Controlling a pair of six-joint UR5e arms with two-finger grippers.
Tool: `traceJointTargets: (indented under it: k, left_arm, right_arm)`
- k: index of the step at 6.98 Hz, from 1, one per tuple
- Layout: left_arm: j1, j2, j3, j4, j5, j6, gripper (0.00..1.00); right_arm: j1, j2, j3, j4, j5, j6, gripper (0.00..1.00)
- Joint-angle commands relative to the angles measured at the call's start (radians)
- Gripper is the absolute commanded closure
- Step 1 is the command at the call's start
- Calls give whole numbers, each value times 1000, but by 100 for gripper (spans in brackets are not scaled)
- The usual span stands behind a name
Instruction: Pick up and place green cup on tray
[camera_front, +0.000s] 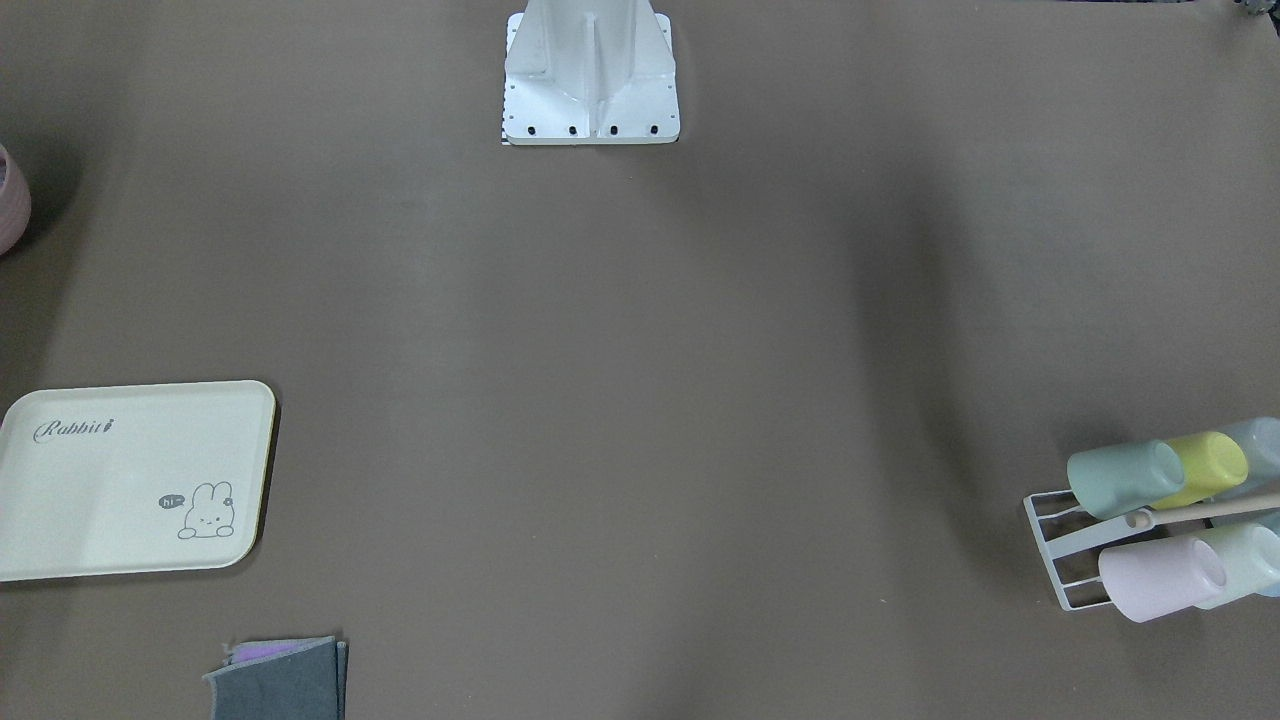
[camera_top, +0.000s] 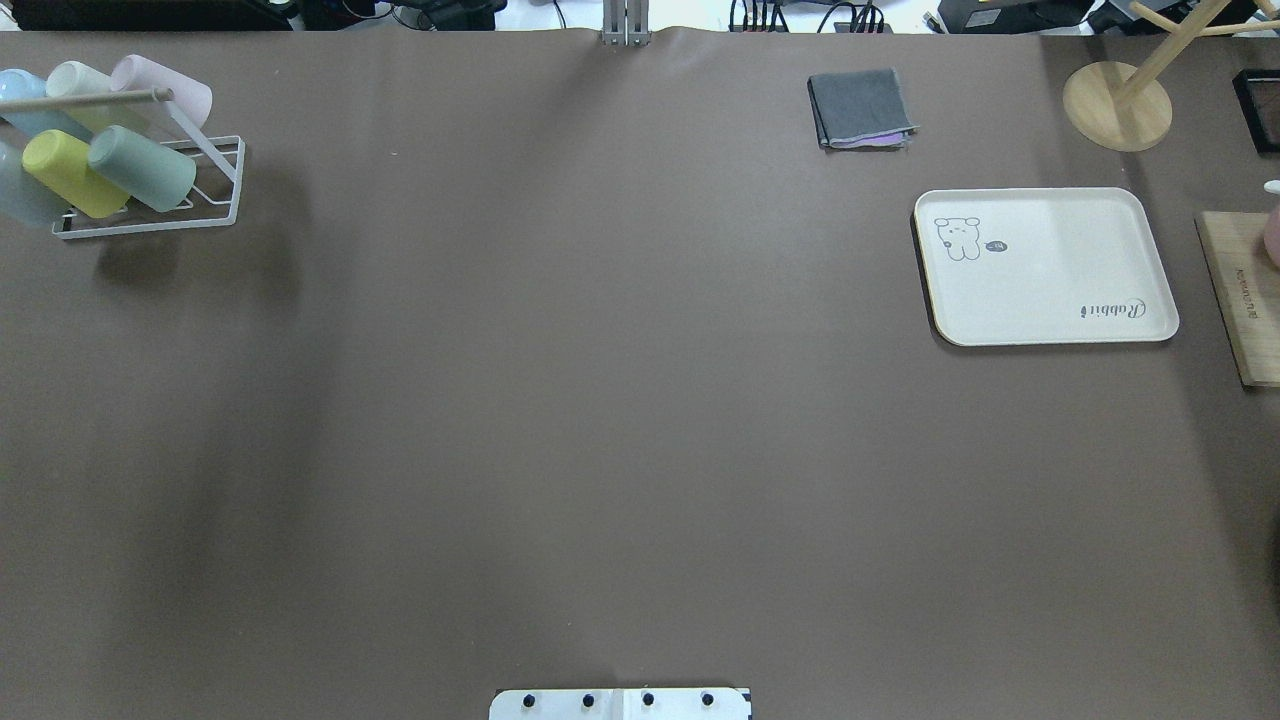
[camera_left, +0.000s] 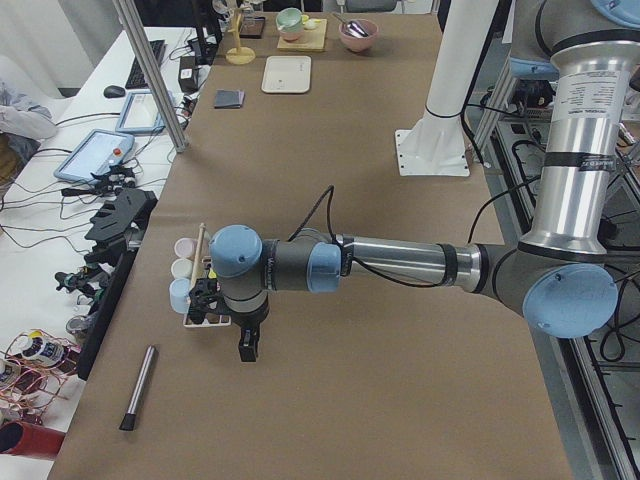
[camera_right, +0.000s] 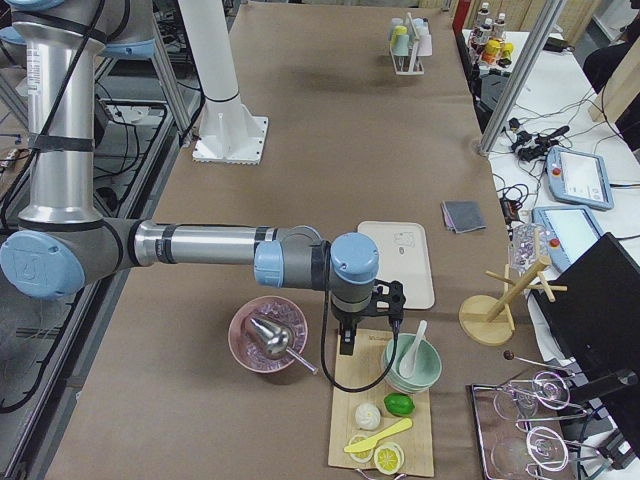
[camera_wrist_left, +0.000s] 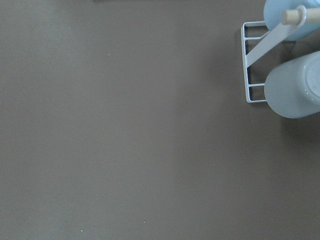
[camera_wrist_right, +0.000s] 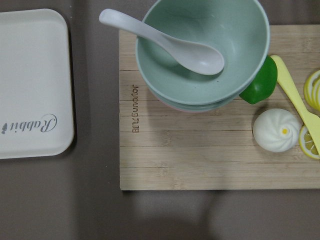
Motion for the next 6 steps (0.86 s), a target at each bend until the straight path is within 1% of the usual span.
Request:
traceJointTargets:
  k: [1, 4, 6]
  left_arm:
    - [0, 4, 0, -7, 0, -2, 3]
    - [0, 6, -7, -9, -2, -3, 3]
    - [2, 35, -43, -7, 2, -3, 2]
  right_arm:
    - [0, 7, -3, -6, -1, -2, 0]
    - [0, -8, 0, 3, 1, -2, 0]
    - [0, -10, 0, 3, -3, -2, 0]
